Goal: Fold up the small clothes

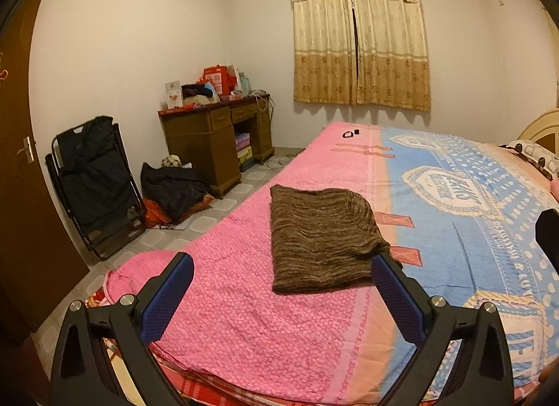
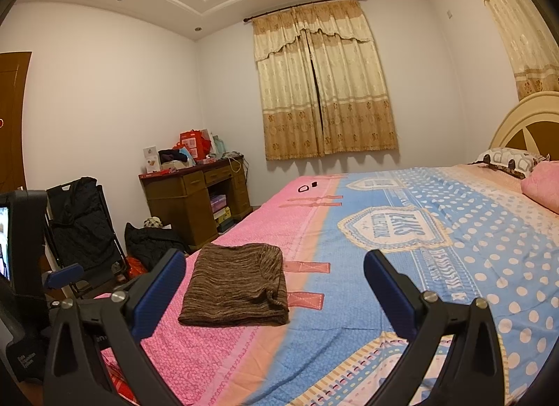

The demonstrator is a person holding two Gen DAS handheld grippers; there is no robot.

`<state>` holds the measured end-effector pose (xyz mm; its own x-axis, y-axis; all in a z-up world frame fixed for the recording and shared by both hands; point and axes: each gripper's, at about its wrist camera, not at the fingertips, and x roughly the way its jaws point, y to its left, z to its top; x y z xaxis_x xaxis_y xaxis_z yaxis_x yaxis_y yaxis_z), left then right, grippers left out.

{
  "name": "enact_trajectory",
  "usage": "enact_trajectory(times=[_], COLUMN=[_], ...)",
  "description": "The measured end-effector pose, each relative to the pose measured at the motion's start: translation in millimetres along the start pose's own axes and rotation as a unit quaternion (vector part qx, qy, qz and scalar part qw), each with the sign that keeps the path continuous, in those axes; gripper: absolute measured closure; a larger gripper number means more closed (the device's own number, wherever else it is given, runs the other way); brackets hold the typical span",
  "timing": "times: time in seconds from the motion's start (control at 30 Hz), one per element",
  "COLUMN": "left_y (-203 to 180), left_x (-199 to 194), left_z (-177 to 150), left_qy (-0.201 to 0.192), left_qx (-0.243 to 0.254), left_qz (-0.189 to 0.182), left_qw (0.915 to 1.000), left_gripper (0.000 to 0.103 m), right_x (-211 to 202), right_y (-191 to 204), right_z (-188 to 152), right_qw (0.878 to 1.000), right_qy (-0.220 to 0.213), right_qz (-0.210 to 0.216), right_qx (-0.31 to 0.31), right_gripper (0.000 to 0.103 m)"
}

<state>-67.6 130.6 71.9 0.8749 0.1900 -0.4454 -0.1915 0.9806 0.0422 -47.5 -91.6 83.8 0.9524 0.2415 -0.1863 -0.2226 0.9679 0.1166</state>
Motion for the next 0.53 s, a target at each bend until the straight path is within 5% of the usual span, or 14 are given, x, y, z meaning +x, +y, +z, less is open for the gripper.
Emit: enact_trajectory(times=[0.2, 0.53], left_y=[2.9, 1.5], left_x=[-1.8, 2.1], left_z=[-0.5, -0.5], left_qy=[0.002, 0.009], left_qx=[-0.014, -0.011], left_qz=[-0.037, -0.022], left_qw=[0.9992, 0.9997], left_gripper=[0.001, 0.001], right_x=[0.2, 4.0], right_y=[0.6, -10.8], right_z=[-0.2, -3.4], right_qw=[1.000, 1.000], right_qy=[0.002, 0.012], right_qz=[0.000, 0.002], right_qx=[-0.001, 0.007], right_gripper=[0.000, 0.000])
